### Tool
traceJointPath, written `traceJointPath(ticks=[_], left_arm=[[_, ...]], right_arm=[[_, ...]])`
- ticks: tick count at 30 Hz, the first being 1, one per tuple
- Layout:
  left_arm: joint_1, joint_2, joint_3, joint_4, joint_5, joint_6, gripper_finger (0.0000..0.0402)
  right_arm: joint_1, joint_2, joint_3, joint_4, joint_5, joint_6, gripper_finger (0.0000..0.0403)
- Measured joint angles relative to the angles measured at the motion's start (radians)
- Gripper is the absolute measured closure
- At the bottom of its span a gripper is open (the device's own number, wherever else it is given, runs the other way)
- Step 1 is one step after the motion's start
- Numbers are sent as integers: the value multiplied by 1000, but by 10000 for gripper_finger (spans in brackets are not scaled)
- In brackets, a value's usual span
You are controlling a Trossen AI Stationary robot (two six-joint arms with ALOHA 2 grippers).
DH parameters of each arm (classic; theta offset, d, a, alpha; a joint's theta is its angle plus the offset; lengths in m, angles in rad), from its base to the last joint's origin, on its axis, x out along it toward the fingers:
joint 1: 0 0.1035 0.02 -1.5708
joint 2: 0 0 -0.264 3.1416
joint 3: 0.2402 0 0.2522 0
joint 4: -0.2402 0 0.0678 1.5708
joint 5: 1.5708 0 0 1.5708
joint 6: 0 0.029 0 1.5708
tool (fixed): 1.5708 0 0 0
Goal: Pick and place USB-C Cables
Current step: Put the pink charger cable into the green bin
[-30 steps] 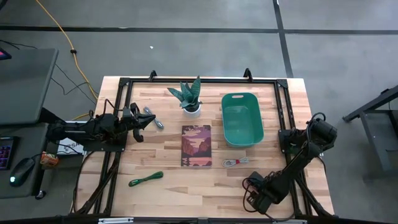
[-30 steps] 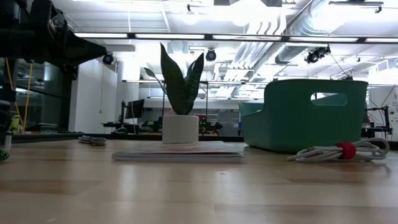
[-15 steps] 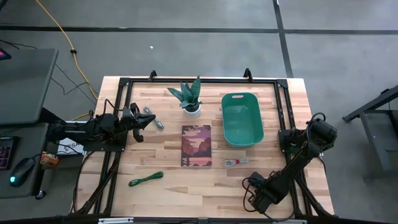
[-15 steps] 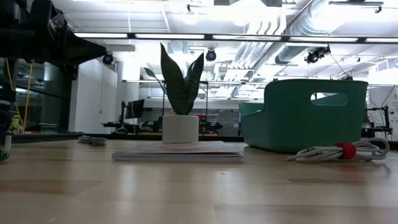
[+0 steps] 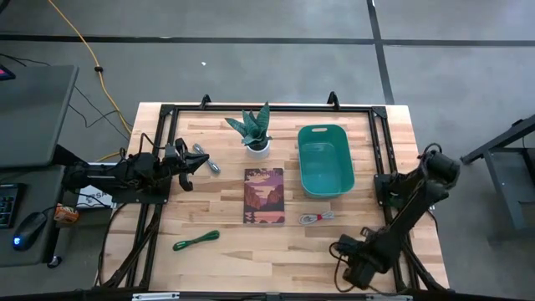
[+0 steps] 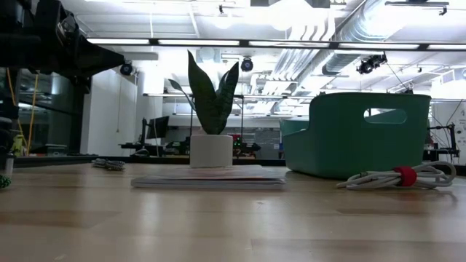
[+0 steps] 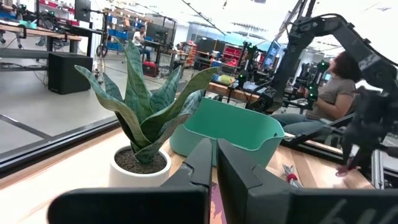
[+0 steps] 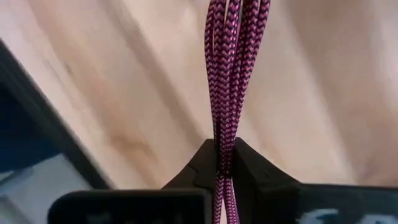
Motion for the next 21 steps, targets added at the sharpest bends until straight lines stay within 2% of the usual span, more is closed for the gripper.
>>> traceJointPath(ticks=[2,6,11,16,21], left_arm=[[0,0,0,0,0,0,398],[0,0,0,0,0,0,398],[0,0,0,0,0,0,398],[0,0,0,0,0,0,398],[0,0,0,0,0,0,398]], right_arm=[[17,-43,-30,34,75,-21,397],[41,-121,-136,251,256,-125,398],[-16,-204,-310,707,460,-468,398],[-166,-281,-454,1126,507,-972,400],[-309,-413,-511,1299,503,-1355,400]])
